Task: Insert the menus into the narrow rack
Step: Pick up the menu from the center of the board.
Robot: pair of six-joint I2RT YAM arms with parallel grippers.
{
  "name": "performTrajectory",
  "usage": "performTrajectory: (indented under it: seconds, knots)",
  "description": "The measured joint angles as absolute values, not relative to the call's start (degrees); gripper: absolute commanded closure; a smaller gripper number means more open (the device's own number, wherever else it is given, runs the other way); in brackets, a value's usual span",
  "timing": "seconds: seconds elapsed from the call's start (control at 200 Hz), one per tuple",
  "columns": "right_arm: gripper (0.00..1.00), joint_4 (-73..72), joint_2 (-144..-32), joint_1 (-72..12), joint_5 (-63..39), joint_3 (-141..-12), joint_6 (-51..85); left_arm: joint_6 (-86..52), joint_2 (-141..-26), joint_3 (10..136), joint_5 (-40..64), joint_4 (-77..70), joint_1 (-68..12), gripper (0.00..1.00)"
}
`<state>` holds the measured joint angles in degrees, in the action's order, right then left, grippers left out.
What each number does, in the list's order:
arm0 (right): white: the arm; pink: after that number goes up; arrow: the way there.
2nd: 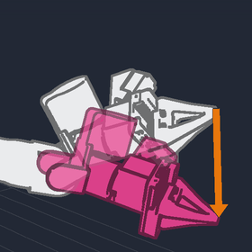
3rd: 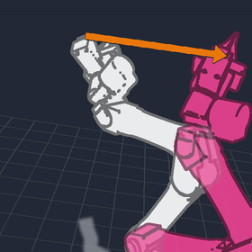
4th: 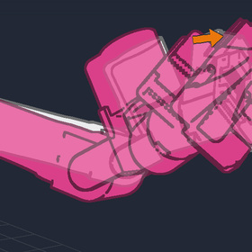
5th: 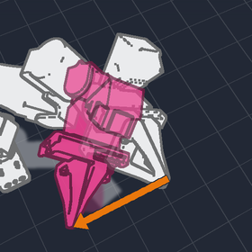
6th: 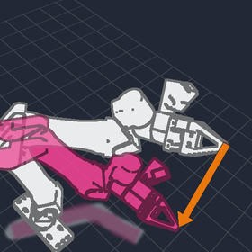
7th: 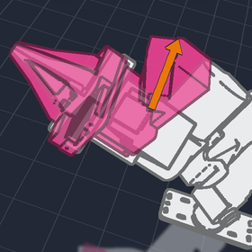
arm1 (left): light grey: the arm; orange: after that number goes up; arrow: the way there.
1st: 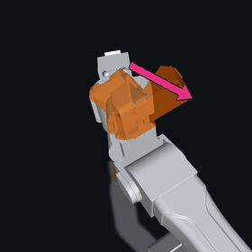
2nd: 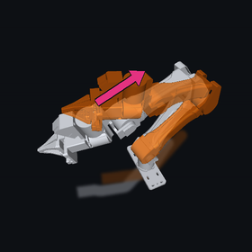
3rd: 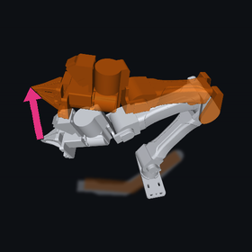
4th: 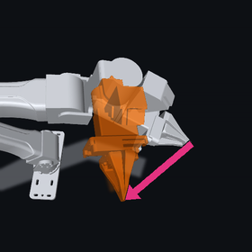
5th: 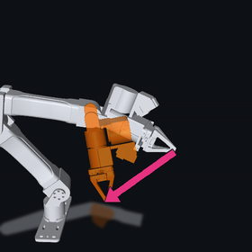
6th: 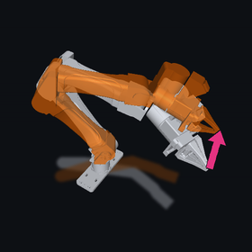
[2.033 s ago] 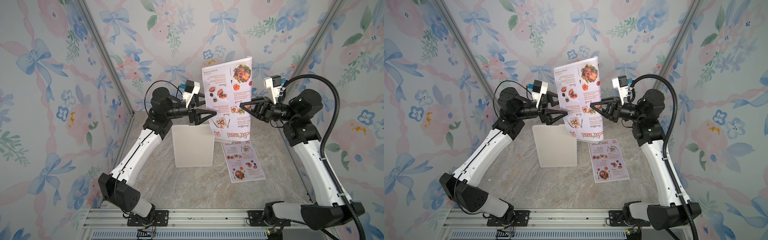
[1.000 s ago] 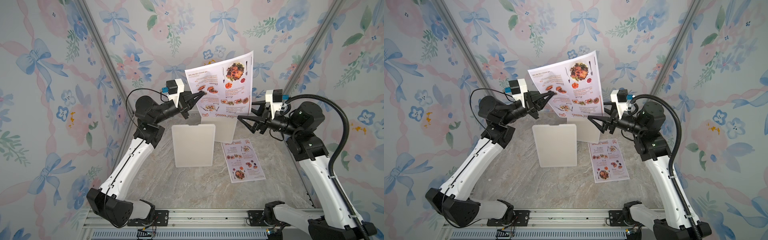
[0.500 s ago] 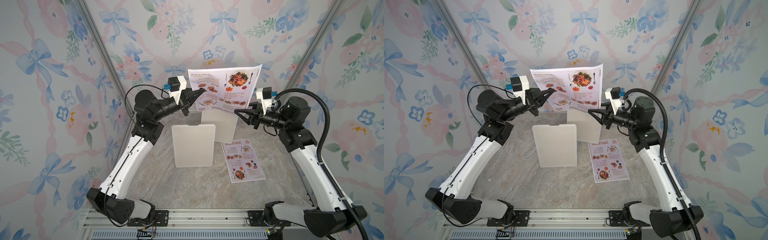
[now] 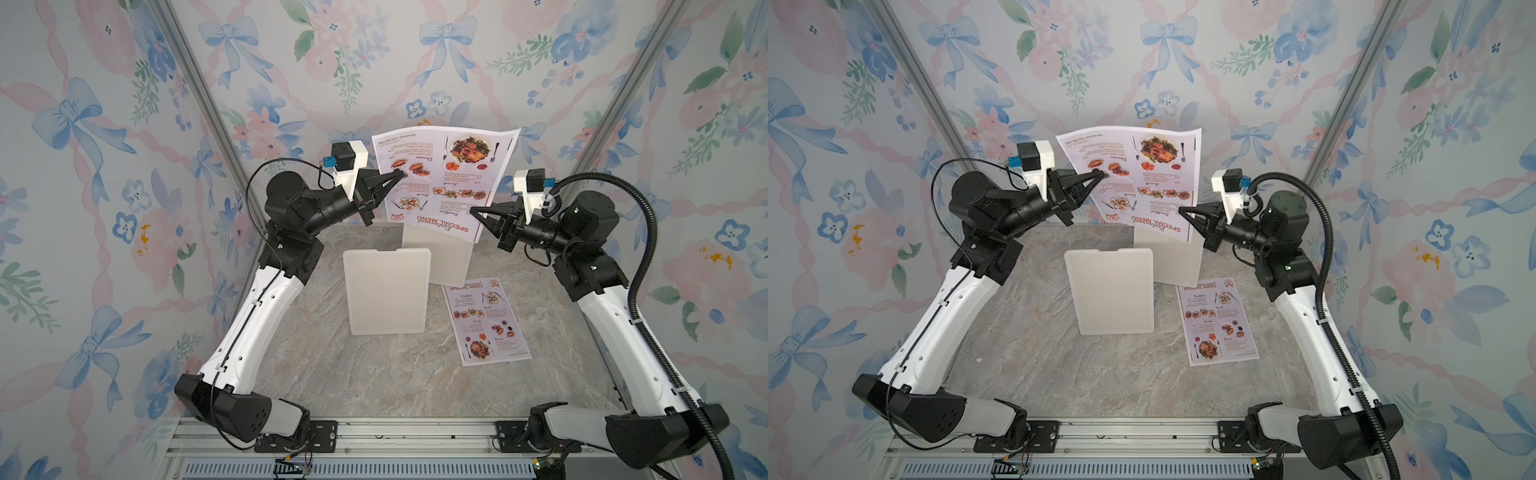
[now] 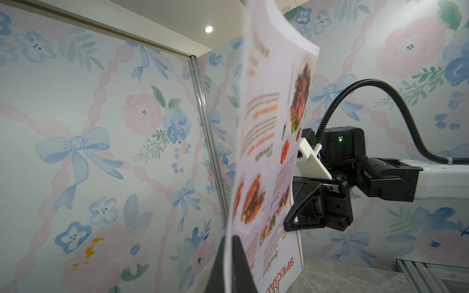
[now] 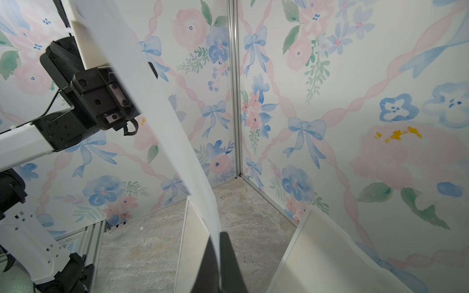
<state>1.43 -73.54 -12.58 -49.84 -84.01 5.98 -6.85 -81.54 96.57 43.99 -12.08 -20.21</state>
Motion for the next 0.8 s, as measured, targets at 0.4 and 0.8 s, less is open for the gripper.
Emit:
performTrajectory:
  seconds: [0.4, 0.8]
  knots:
    - [0.96, 0.3, -74.2, -13.6, -48.8, -83.0, 6.6, -8.3, -82.3, 96.9, 43.5, -11.3, -19.1, 1.00]
    - [0.14, 17.4, -73.9, -12.9, -38.7, -88.7, -4.3, -3.7, -82.4, 97.0, 40.7, -8.0, -20.8, 1.00]
